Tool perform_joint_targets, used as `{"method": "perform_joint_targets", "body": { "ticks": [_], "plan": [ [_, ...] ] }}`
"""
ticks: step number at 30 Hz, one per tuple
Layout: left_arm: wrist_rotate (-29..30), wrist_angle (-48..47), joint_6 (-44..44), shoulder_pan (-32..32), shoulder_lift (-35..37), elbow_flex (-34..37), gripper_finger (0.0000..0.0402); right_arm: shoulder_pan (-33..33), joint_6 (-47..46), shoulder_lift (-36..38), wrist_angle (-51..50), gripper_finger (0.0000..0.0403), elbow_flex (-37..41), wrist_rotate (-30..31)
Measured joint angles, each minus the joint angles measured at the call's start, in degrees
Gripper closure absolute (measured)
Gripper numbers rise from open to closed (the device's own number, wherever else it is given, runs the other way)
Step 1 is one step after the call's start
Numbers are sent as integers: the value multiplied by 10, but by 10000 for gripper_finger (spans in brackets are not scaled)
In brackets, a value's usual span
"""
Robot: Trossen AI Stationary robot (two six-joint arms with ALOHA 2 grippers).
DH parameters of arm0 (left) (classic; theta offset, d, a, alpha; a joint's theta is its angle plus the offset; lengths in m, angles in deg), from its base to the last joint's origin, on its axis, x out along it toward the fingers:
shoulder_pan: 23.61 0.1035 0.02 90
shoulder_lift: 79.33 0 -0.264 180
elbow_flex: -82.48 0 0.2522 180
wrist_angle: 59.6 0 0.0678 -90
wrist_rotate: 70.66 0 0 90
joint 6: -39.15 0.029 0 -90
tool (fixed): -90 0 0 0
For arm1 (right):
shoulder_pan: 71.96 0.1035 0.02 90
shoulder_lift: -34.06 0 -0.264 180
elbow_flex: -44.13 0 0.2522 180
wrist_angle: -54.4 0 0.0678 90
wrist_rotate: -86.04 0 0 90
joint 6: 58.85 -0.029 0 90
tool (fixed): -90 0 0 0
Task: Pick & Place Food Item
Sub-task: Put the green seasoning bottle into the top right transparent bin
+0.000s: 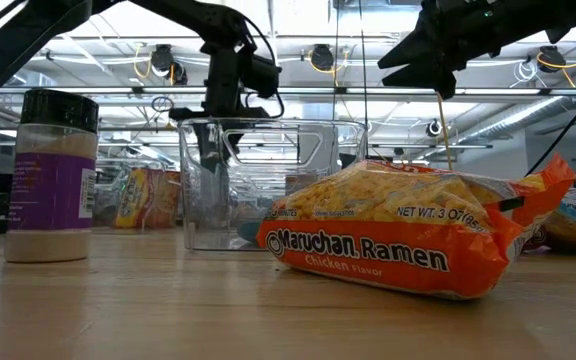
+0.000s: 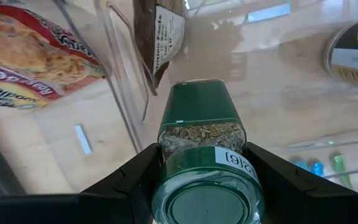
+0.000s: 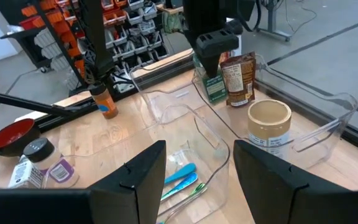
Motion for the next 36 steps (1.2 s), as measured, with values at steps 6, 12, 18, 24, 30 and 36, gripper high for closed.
{"method": "perform_joint_targets", "body": {
  "ticks": [6,12,18,24,30,36],
  "plan": [
    [-12,30,-7,0,0,38,194,0,-4,0,0,222,0,0],
    [-12,66,-19,0,0,65,194,0,-4,0,0,222,0,1],
    [-12,87,-24,2,0,75,194,0,-4,0,0,222,0,1],
    [-11,92,-27,7,0,77,194,0,-4,0,0,222,0,1],
    [-11,95,-30,7,0,77,186,0,-4,0,0,222,0,1],
    [-11,95,-37,7,1,77,159,0,-4,0,0,222,0,1]
  ]
}}
